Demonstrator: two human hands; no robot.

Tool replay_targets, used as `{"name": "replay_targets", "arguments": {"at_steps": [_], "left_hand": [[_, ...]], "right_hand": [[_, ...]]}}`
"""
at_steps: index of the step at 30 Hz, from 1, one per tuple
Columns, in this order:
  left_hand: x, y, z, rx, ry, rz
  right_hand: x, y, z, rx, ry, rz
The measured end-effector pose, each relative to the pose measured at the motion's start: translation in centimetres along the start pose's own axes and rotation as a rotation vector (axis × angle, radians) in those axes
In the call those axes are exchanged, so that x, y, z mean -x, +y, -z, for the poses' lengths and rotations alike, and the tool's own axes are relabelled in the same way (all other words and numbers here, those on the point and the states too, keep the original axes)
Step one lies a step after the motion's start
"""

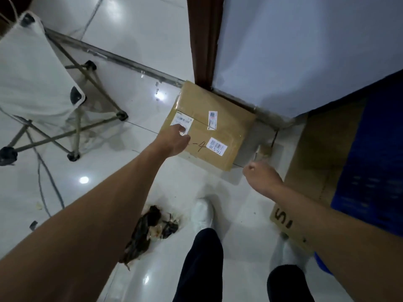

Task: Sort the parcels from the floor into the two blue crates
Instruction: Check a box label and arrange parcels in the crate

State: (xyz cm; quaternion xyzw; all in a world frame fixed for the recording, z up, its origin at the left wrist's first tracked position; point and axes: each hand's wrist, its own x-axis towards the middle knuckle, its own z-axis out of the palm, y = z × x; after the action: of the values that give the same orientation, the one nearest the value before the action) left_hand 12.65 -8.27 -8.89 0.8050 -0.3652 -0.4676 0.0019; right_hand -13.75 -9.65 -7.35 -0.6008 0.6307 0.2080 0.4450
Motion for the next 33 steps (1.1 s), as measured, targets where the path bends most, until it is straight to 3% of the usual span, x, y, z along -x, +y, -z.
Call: {"name": "replay_targets", "arguments": {"at_steps": [8,16,28,33], "left_hand": [[-14.6,-9.3,-5.2,-0.031,0.156,-0.013],[-21.7,-13.5,-6.9,0.344,0.117,0.107],[-9.7,-8.0,-4.1,0.215,0.088,0.04],[-1.9,-5.0,-1.4,0.221,0.099,0.012]], "right_hand": [[-12.2,2.9,-7.4,-0.251,-0.051,-0.211],[-18.7,2.7,-9.4,-0.707,-0.075,-0.306],[-9.6,3.5,-4.5,-0.804,-0.077,-0.349],[-2.4,3.3,0.0,-0.713,-0.049,-0.299]]}}
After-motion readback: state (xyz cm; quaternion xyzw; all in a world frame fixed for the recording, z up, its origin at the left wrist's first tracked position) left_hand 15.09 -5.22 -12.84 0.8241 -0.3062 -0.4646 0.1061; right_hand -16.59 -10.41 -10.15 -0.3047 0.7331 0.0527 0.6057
